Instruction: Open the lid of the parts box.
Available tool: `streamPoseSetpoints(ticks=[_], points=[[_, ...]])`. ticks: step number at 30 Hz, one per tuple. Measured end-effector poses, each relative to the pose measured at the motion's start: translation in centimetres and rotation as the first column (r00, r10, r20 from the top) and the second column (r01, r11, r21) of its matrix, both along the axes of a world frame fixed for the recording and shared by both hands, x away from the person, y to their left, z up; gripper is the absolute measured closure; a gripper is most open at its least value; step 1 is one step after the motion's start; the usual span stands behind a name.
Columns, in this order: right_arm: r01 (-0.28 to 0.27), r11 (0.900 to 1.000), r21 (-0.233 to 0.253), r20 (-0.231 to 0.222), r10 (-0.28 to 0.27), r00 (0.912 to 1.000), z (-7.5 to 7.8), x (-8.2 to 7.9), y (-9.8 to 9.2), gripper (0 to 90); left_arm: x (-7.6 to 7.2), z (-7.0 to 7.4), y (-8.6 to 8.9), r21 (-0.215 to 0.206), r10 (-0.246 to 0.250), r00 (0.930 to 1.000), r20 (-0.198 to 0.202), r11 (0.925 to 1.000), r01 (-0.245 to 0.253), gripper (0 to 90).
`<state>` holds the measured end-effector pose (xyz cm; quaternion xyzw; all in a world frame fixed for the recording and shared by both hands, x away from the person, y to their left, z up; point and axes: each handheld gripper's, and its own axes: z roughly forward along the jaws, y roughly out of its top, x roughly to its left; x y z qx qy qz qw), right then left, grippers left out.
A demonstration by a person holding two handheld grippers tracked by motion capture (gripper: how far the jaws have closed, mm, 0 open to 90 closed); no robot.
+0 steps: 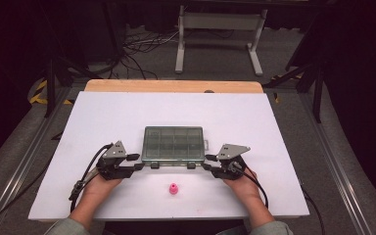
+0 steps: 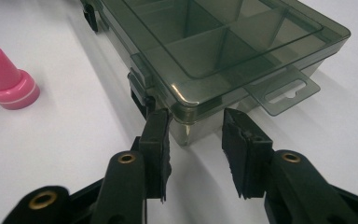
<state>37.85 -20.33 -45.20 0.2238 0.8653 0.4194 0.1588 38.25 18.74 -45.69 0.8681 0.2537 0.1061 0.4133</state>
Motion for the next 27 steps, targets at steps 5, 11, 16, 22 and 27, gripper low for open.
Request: streamPoseSetpoints(ticks=[5,11,16,22,27], points=[[-0.001,1.000,0.004,0.000,0.001,1.0000,0.00,0.00,-0.01,63.0,-0.05,0.04,-0.04,0.002,-0.003,1.0000,0.005,1.0000,0.003,60.6],[-0.003,1.000,0.002,-0.001,0.003,1.0000,-0.03,0.00,0.00,63.7,-0.14,0.05,-0.21,0.024,-0.011,0.9998,0.017,0.9996,0.011,63.7],[-0.004,1.000,0.002,-0.001,0.004,1.0000,-0.05,-0.03,0.02,64.6,-0.20,0.07,-0.26,0.017,-0.011,0.9996,0.024,0.9998,0.010,64.6],[-0.006,1.000,0.000,-0.002,0.006,1.0000,-0.09,-0.02,0.03,65.0,-0.23,0.05,-0.38,0.017,-0.015,0.9996,0.025,0.9997,0.015,65.3],[-0.006,1.000,-0.001,0.000,0.006,1.0000,-0.09,-0.04,0.04,65.2,-0.24,0.06,-0.38,0.016,-0.015,0.9995,0.028,0.9998,0.014,65.7]])
